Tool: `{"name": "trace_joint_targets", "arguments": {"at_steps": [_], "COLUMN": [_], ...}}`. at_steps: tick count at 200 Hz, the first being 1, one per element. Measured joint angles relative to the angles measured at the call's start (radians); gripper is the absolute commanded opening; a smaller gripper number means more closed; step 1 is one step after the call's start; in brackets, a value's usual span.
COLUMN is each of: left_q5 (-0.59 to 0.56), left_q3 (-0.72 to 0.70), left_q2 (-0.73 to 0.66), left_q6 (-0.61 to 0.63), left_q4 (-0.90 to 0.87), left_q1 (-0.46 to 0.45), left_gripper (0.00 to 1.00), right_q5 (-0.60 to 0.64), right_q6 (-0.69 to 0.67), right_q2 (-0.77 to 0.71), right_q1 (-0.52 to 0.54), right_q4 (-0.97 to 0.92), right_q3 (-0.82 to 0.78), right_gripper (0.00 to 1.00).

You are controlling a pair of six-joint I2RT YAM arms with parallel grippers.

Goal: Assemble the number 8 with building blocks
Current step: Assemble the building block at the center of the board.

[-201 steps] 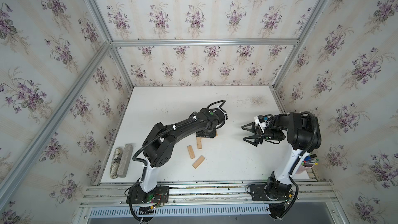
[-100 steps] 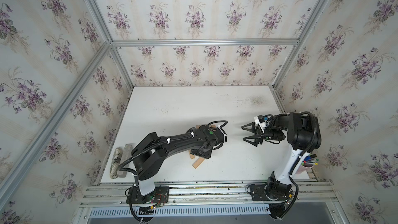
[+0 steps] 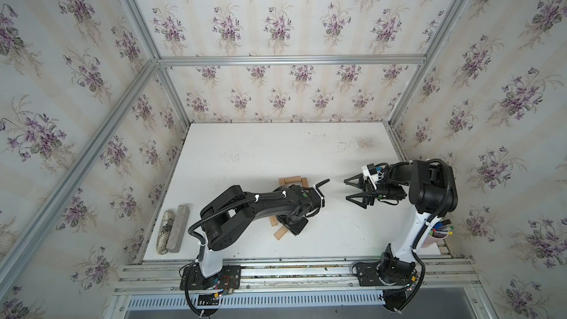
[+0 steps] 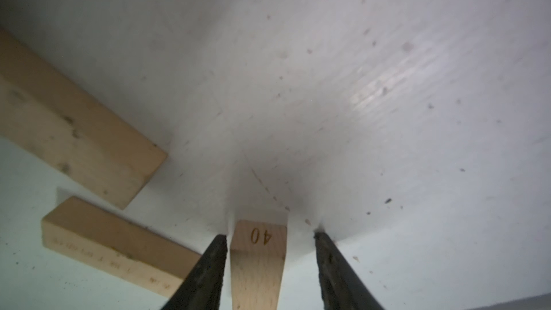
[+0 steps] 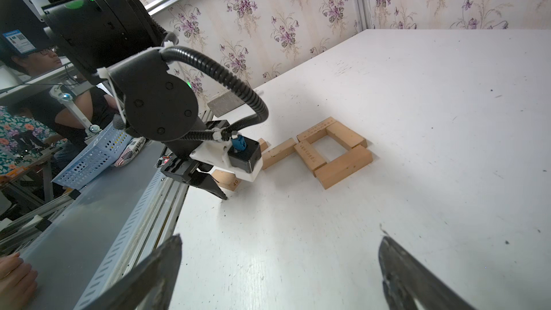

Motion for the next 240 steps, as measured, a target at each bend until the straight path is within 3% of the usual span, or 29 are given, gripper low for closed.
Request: {"name": "trace_joint_targets", "arguments": {"at_steps": [55, 133, 157, 203, 240], "left_q5": [0.057, 0.044, 0.055, 0.085, 0.114], "left_q3": [-0.061, -0.12, -0.118, -0.124, -0.135], "left_q2": [-0.045, -0.109, -0.108, -0.113, -0.118], "left_q6": [0.087, 0.096, 0.093, 0.082, 0.079], "left_q4": [0.059, 0.022, 0.022, 0.026, 0.025], "left_q1": [0.039, 0.058, 0.058, 0.056, 0.056], "left_gripper": [0.49, 0.49, 0.42, 0.4, 0.19], "right_q5": [0.0, 0.0, 0.0, 0.0, 0.0], "right_q6": [0.0, 0.0, 0.0, 0.0, 0.0], "right_q2": [0.0, 0.0, 0.0, 0.0, 0.0], "right_q1": [0.0, 0.0, 0.0, 0.0, 0.0], "right_q4": [0.0, 0.0, 0.0, 0.0, 0.0], "right_q3": [0.0, 0.0, 0.0, 0.0, 0.0], "right_gripper": [1.0, 1.0, 1.0, 1.0, 1.0]}}
